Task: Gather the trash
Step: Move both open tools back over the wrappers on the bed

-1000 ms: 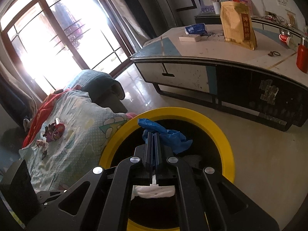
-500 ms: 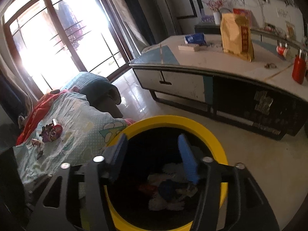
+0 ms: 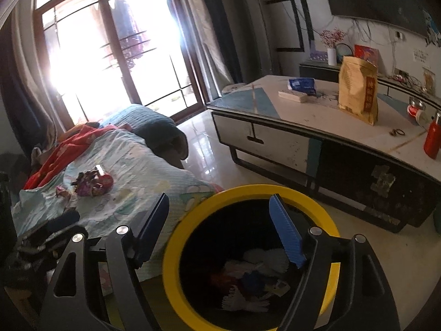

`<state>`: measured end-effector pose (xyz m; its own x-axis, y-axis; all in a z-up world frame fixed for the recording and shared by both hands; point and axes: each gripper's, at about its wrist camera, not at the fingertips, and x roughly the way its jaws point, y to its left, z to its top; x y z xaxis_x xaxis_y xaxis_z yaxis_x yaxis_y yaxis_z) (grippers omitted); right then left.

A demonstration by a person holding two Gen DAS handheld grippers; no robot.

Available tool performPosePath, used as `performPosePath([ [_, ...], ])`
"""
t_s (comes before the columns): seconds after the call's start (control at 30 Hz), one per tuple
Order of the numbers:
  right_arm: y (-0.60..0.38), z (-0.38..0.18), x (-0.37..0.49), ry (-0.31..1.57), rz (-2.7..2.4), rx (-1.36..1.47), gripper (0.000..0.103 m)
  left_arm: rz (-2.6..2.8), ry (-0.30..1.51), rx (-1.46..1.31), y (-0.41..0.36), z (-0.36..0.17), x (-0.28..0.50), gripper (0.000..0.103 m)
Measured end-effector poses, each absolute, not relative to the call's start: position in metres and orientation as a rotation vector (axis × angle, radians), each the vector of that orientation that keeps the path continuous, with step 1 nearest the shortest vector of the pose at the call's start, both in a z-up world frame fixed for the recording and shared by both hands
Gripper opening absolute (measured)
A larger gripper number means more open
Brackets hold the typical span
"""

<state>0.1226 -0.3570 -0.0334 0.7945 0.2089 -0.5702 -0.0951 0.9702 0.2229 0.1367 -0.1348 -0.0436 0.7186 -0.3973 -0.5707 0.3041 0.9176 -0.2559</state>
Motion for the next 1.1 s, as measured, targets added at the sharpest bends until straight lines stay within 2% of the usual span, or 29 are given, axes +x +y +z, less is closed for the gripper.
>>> performPosePath([
  [0.53, -0.298, -0.015, 0.114, 0.602, 0.282, 0.118, 0.077, -0.239, 0.559, -0.193, -0.069, -0.02, 0.128, 0.092],
  [1.1, -0.218, -0.017, 0.128, 0.635, 0.432, 0.047, 0.077, -0.094, 0.525, -0.28, 0.006, -0.015, 0.129, 0.092],
])
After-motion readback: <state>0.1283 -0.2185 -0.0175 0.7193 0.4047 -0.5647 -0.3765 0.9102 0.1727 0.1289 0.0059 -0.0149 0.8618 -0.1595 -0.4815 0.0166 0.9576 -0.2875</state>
